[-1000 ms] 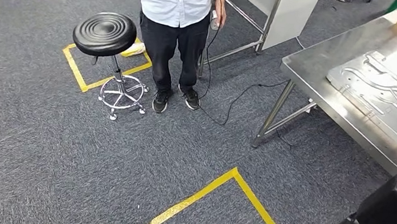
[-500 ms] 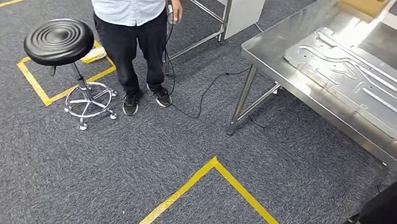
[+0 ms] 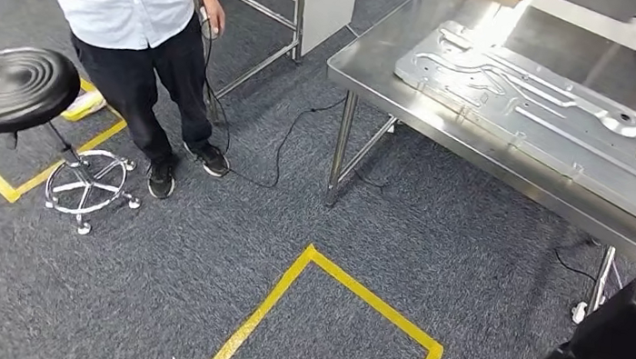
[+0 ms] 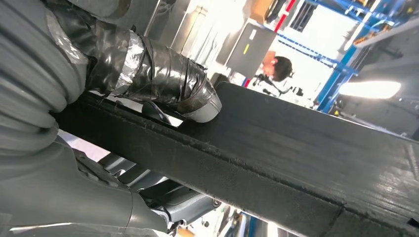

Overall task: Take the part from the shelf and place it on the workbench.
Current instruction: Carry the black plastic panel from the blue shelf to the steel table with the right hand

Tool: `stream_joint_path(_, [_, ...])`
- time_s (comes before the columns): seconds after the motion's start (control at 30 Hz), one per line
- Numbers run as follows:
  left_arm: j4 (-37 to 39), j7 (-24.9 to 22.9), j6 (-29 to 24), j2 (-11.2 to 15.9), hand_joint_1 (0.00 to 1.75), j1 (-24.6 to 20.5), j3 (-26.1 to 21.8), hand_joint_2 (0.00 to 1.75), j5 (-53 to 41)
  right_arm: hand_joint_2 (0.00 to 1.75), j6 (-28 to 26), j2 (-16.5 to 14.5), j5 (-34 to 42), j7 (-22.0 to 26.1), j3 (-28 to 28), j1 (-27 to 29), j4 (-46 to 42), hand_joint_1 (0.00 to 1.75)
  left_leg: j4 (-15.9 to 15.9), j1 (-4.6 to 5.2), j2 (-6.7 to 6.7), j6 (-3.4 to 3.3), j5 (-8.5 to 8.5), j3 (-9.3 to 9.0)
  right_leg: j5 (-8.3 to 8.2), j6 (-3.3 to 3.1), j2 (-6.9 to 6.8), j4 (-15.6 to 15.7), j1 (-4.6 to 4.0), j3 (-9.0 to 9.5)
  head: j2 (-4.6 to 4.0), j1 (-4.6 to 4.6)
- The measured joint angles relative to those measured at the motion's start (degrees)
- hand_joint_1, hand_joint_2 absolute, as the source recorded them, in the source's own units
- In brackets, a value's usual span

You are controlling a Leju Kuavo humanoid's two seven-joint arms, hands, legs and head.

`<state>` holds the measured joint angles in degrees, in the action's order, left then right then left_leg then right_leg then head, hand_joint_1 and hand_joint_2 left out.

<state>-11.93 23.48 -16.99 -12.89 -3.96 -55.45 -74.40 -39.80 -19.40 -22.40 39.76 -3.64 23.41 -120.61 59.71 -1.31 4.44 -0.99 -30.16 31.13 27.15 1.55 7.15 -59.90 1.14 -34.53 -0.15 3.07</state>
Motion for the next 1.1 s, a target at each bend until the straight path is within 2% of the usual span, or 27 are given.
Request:
stream_joint_path(0.03, [0.0, -0.01, 0.0, 0.0, 0.0, -0.02, -0.04, 1.75, 0.0, 1.75, 0.0, 0.01, -0.01, 0.0, 0.01, 0.06, 0.01, 1.75, -0.19, 0.03, -0.74, -0.39, 0.19, -0.13, 0.0, 0.28, -0.19, -0.15, 0.1, -0.2, 0.0, 0.01])
stream_joint_path(0.1, [0.0, 0.01, 0.01, -0.03, 0.0, -0.09, -0.11, 1.75, 0.0, 1.75, 0.0, 0.03, -0.02, 0.01, 0.01, 0.03, 0.02, 1.75, -0.59, -0.06, -2.27, -1.1, 0.53, -0.23, 1.52, 0.68, -2.65, -2.6, -0.04, -1.5, 0.0, 0.06])
stream_joint_path(0.13, [0.0, 0.01, 0.02, -0.03, 0.0, -0.1, -0.15, 1.75, 0.0, 1.75, 0.0, 0.05, -0.03, 0.01, 0.01, -0.05, 0.04, 1.75, -0.65, 0.03, -3.1, -1.29, 0.56, -0.26, 3.14, 0.82, -4.47, -5.5, -0.15, -2.87, 0.0, 0.08])
stream_joint_path(0.17, [0.0, 0.01, 0.02, -0.03, 0.0, -0.03, -0.21, 1.75, 0.01, 1.75, 0.0, 0.07, -0.04, 0.01, 0.01, -0.16, 0.08, 1.75, -0.67, 0.13, -3.99, -1.41, 0.51, -0.25, 4.9, 0.96, -5.67, -9.09, -0.21, -4.62, 0.0, 0.09])
stream_joint_path(0.2, [0.0, -0.03, 0.03, 0.0, 0.0, 0.05, -0.26, 1.75, 0.02, 1.75, 0.0, 0.09, -0.04, 0.01, 0.01, -0.21, 0.15, 1.75, -0.66, 0.24, -4.95, -1.53, 0.44, -0.25, 6.2, 1.06, -6.22, -12.45, -0.2, -6.24, 0.0, 0.08])
stream_joint_path(0.23, [0.0, -0.06, 0.03, 0.04, 0.0, 0.11, -0.3, 1.75, 0.03, 1.75, 0.0, 0.11, -0.05, 0.0, 0.01, -0.2, 0.21, 1.75, -0.65, 0.32, -5.89, -1.6, 0.35, -0.28, 6.58, 1.09, -6.51, -14.47, -0.19, -7.19, 0.0, 0.08])
stream_joint_path(0.27, [0.0, -0.09, 0.07, 0.07, 0.0, 0.1, -0.32, 1.75, 0.03, 1.75, 0.0, 0.15, -0.05, -0.01, 0.01, -0.17, 0.27, 1.75, -0.64, 0.38, -6.72, -1.62, 0.26, -0.34, 5.92, 1.05, -6.7, -14.45, -0.19, -7.09, 0.0, 0.08])
stream_joint_path(0.3, [0.0, -0.09, 0.14, 0.08, 0.0, 0.04, -0.33, 1.75, 0.03, 1.75, 0.0, 0.2, -0.05, -0.01, 0.01, -0.16, 0.3, 1.75, -0.64, 0.42, -7.45, -1.61, 0.16, -0.46, 4.35, 0.92, -6.99, -12.24, -0.22, -5.83, 0.0, 0.08])
stream_joint_path(0.33, [0.0, -0.06, 0.23, 0.07, 0.0, -0.03, -0.33, 1.75, 0.03, 1.75, 0.0, 0.25, -0.05, -0.01, 0.01, -0.16, 0.31, 1.75, -0.64, 0.46, -8.07, -1.53, 0.02, -0.64, 2.46, 0.67, -7.67, -8.55, -0.31, -3.74, 0.0, 0.09])
stream_joint_path(0.4, [0.0, 0.05, 0.49, 0.04, 0.0, -0.13, -0.33, 1.75, 0.02, 1.75, 0.0, 0.34, -0.05, -0.01, 0.04, -0.24, 0.32, 1.75, -0.62, 0.71, -9.08, -1.17, -0.31, -0.99, 0.42, -0.06, -9.86, -1.95, -0.93, -0.2, 0.0, 0.08])
stream_joint_path(0.43, [0.0, 0.13, 0.64, 0.03, 0.0, -0.16, -0.33, 1.75, 0.02, 1.75, 0.0, 0.38, -0.05, -0.01, 0.07, -0.27, 0.32, 1.75, -0.65, 0.84, -9.53, -0.94, -0.44, -1.13, 0.24, -0.4, -10.51, -0.35, -1.22, 0.55, 0.0, 0.07])
stream_joint_path(0.47, [0.0, 0.23, 0.82, 0.03, 0.0, -0.22, -0.33, 1.75, 0.02, 1.75, 0.0, 0.41, -0.03, -0.01, 0.09, -0.3, 0.33, 1.75, -0.76, 0.95, -9.98, -0.67, -0.52, -1.26, 0.45, -0.68, -10.6, 0.08, -1.47, 0.6, 0.0, 0.06])
stream_joint_path(0.5, [0.0, 0.36, 0.96, 0.03, 0.0, -0.31, -0.33, 1.75, 0.02, 1.75, 0.0, 0.43, -0.02, -0.01, 0.11, -0.28, 0.33, 1.75, -0.93, 1.03, -10.45, -0.4, -0.57, -1.48, 0.31, -0.96, -9.9, 0.25, -1.43, 0.55, 0.0, 0.04])
stream_joint_path(0.53, [0.0, 0.47, 1.06, 0.03, 0.0, -0.4, -0.33, 1.75, 0.01, 1.75, 0.0, 0.45, -0.01, 0.0, 0.13, -0.25, 0.32, 1.75, -1.05, 1.0, -10.36, -0.04, -0.76, -1.71, 0.16, -1.23, -9.36, 0.54, -1.25, 0.65, 0.0, 0.03])
stream_joint_path(0.6, [0.0, 0.62, 1.12, 0.03, 0.0, -0.46, -0.33, 1.75, 0.01, 1.75, 0.0, 0.48, 0.01, 0.0, 0.18, -0.28, 0.32, 1.75, 0.92, 0.94, -8.28, 0.53, -2.48, -1.26, -0.24, -1.89, -8.31, 1.26, -0.82, 0.98, 0.0, -0.01])
stream_joint_path(0.67, [0.0, 0.67, 1.13, 0.04, 0.0, -0.33, -0.34, 1.75, 0.02, 1.75, 0.0, 0.5, 0.02, 0.0, 0.29, -0.4, 0.36, 1.75, 7.35, 0.83, -5.67, 0.68, -5.98, 1.5, -0.41, -2.3, -7.3, 1.48, -0.71, 1.06, 0.0, -0.02])
stream_joint_path(0.7, [0.0, 0.66, 1.13, 0.04, 0.0, -0.2, -0.35, 1.75, 0.02, 1.75, 0.0, 0.5, 0.02, 0.0, 0.33, -0.44, 0.41, 1.75, 11.05, 0.82, -5.19, 0.68, -7.47, 3.29, -0.41, -2.38, -6.73, 1.44, -0.75, 1.02, 0.0, -0.03])
stream_joint_path(0.73, [0.0, 0.66, 1.14, 0.04, 0.0, -0.06, -0.36, 1.75, 0.02, 1.75, 0.0, 0.51, 0.02, 0.0, 0.36, -0.44, 0.48, 1.75, 13.62, 0.81, -5.02, 0.67, -8.03, 4.65, -0.38, -2.43, -6.09, 1.36, -0.79, 1.03, 0.0, -0.03])
stream_joint_path(0.77, [0.0, 0.65, 1.13, 0.06, 0.0, 0.05, -0.37, 1.75, 0.02, 1.75, 0.0, 0.51, 0.03, 0.0, 0.36, -0.43, 0.55, 1.75, 14.18, 0.8, -4.96, 0.64, -7.38, 5.17, -0.35, -2.45, -5.45, 1.28, -0.8, 1.06, 0.0, -0.03])
stream_joint_path(0.8, [0.0, 0.65, 1.14, 0.08, 0.0, 0.1, -0.37, 1.75, 0.02, 1.75, 0.0, 0.51, 0.03, -0.01, 0.37, -0.43, 0.61, 1.75, 12.54, 0.78, -4.9, 0.58, -5.65, 4.71, -0.31, -2.45, -4.81, 1.18, -0.8, 1.14, 0.0, -0.03])
stream_joint_path(0.87, [0.0, 0.66, 1.2, 0.11, 0.0, 0.06, -0.38, 1.75, 0.01, 1.75, 0.0, 0.51, 0.03, -0.01, 0.38, -0.44, 0.68, 1.75, 5.44, 0.71, -4.06, 0.29, -1.35, 2.02, -0.15, -2.28, -3.79, 0.94, -0.82, 1.29, 0.0, -0.02])
stream_joint_path(0.9, [0.0, 0.69, 1.27, 0.12, 0.0, 0.0, -0.39, 1.75, 0.0, 1.75, 0.0, 0.52, 0.03, -0.01, 0.4, -0.45, 0.69, 1.75, 2.31, 0.67, -3.44, 0.12, -0.07, 0.86, -0.05, -2.08, -3.4, 0.73, -0.9, 1.23, 0.0, -0.01])
stream_joint_path(0.97, [0.0, 0.82, 1.62, 0.13, 0.0, -0.15, -0.39, 1.75, -0.02, 1.75, 0.0, 0.55, 0.02, -0.01, 0.5, -0.44, 0.72, 1.75, -0.34, 0.76, -2.55, -0.26, 0.44, 0.06, -0.02, -1.49, -2.92, 0.51, -0.92, 0.95, 0.0, 0.01])
stream_joint_path(1.03, [0.0, 1.02, 2.17, 0.16, 0.0, -0.3, -0.39, 1.75, -0.07, 1.75, 0.0, 0.64, 0.02, -0.01, 0.66, -0.4, 0.75, 1.75, -0.76, 0.84, -2.83, -0.88, 0.71, -0.06, -0.07, -0.8, -2.78, 0.48, -0.77, 0.76, 0.0, 0.02])
stream_joint_path(1.1, [0.0, 1.25, 2.73, 0.2, 0.0, -0.32, -0.39, 1.75, -0.12, 1.75, 0.0, 0.84, 0.03, 0.0, 0.8, -0.46, 0.78, 1.75, -1.24, 0.71, -3.3, -1.68, 1.18, -0.28, 1.25, -0.2, -4.06, -1.3, -0.74, 0.01, 0.0, 0.04])
